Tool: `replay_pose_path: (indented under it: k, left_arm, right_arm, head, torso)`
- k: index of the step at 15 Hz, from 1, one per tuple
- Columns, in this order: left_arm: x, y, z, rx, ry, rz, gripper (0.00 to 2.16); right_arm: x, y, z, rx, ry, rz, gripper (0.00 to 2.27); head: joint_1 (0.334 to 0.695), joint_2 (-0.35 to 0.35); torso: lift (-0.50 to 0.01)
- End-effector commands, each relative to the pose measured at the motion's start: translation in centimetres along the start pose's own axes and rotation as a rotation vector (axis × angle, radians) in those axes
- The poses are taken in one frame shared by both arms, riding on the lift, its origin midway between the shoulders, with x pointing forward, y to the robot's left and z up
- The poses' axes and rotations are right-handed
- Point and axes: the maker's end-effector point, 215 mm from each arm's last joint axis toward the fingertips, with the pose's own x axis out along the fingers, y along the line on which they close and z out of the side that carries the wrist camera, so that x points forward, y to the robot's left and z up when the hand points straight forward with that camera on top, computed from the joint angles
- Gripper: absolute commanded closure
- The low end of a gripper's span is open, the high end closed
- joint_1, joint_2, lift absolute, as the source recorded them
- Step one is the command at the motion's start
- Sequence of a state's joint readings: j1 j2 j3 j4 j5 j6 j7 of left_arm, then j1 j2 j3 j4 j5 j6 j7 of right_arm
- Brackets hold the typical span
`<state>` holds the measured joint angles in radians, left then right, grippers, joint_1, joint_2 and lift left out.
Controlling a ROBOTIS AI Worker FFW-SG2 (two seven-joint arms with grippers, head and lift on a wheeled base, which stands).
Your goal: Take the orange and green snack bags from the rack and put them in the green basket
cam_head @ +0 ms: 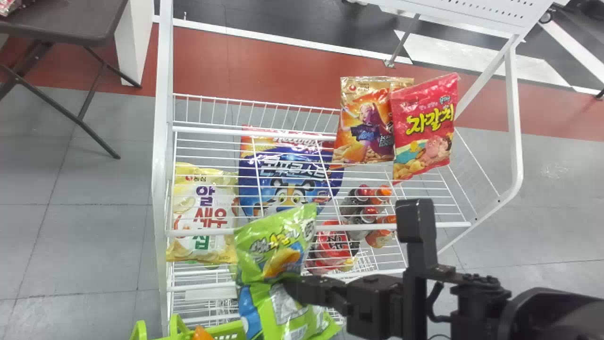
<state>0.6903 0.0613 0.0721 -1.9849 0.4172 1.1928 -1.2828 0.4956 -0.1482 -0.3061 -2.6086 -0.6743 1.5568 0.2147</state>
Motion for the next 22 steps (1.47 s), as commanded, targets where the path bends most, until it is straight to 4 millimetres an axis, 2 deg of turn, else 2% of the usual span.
replay_pose_path:
  k: [1, 6, 8, 9, 11, 14, 17, 19, 20, 21, 22]
  left_arm:
    - [0.1, 0.0, 0.1, 0.003, 0.001, 0.000, 2.02]
    - [0.0, -0.1, 0.1, 0.004, 0.002, 0.000, 2.02]
    - [0.1, 0.0, 0.3, 0.007, 0.001, 0.000, 2.02]
    - [0.1, -0.1, 0.4, 0.010, 0.001, -0.001, 2.02]
    - [0.4, -0.2, 0.5, 0.014, 0.006, -0.006, 2.02]
    - [0.5, -0.2, 0.4, 0.015, 0.010, -0.006, 2.02]
    - [0.3, -0.2, 0.5, 0.015, 0.009, -0.005, 2.02]
    - [0.5, -0.2, 0.5, 0.016, 0.009, -0.006, 2.02]
    - [0.5, -0.2, 0.6, 0.016, 0.009, -0.006, 2.02]
    - [0.5, -0.2, 0.7, 0.018, 0.009, -0.004, 2.02]
    - [0.5, -0.1, 0.6, 0.015, 0.008, -0.004, 2.02]
  right_arm:
    - [1.3, 1.6, -2.2, -0.003, 0.066, 0.040, 2.25]
    - [4.9, 5.8, -8.3, -0.005, 0.228, 0.144, 2.25]
    - [5.4, 7.4, -10.4, -0.007, 0.273, 0.169, 2.25]
    - [6.0, 7.9, -11.7, -0.006, 0.307, 0.175, 2.25]
    - [7.4, 8.4, -14.9, -0.003, 0.394, 0.189, 2.25]
    - [9.6, 7.8, -18.3, -0.009, 0.492, 0.161, 2.25]
    - [11.1, 6.6, -21.0, -0.011, 0.573, 0.130, 2.25]
    - [11.7, 5.5, -21.7, 0.001, 0.602, 0.111, 2.23]
    - [11.7, 5.4, -21.7, 0.001, 0.602, 0.109, 2.00]
    - [11.5, 5.5, -21.1, 0.008, 0.587, 0.115, 1.19]
    - [11.2, 5.4, -20.5, 0.009, 0.568, 0.115, 0.13]
  head:
    - [0.695, -0.350]
    - [0.695, -0.335]
    - [0.695, -0.285]
    - [0.695, -0.238]
    - [0.695, -0.194]
    - [0.695, -0.128]
    - [0.695, -0.110]
    - [0.695, -0.110]
    - [0.695, -0.120]
    - [0.695, -0.132]
    - [0.695, -0.141]
  torso:
    - [0.000]
    - [0.000]
    - [0.000]
    - [0.000]
    - [0.000]
    - [0.000]
    - [0.000]
    - [0.000]
    - [0.000]
    - [0.000]
    - [0.000]
